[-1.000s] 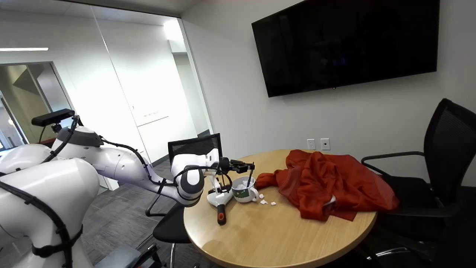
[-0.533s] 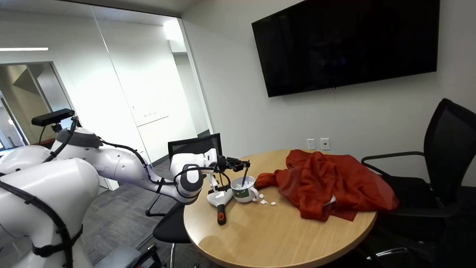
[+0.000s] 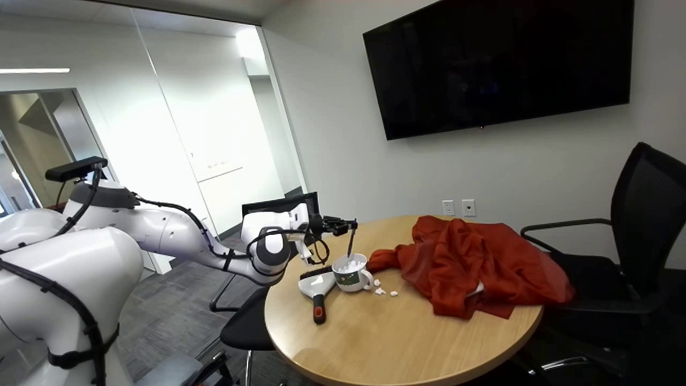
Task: Use the pen to stir in the pot
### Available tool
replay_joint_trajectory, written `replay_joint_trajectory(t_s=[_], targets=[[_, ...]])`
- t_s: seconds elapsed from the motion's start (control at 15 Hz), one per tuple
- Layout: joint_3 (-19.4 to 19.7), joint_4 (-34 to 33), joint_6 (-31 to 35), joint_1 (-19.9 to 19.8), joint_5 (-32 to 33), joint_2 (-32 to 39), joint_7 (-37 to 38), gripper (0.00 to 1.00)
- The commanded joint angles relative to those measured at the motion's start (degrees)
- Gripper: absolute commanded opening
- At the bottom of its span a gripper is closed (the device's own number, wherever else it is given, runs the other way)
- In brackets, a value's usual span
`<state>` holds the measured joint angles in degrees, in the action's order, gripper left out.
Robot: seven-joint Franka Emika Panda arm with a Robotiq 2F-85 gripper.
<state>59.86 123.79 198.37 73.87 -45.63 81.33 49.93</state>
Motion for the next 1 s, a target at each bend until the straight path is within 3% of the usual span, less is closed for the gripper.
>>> replay_joint_trajectory(t_s=[0.0,0.4,0.67,0.93], targets=[[2.9,9.7,0.0,0.4,5.7,-11.0,-2.9,0.04],[6.2,18.4,-1.4,-5.9,29.1,-26.2,0.6,0.04],[7.2,22.3,0.1,-16.2,45.9,-36.3,1.4,0.04],[6.4,23.1,-6.2,-26.0,55.4,-45.4,-1.9,0.04]])
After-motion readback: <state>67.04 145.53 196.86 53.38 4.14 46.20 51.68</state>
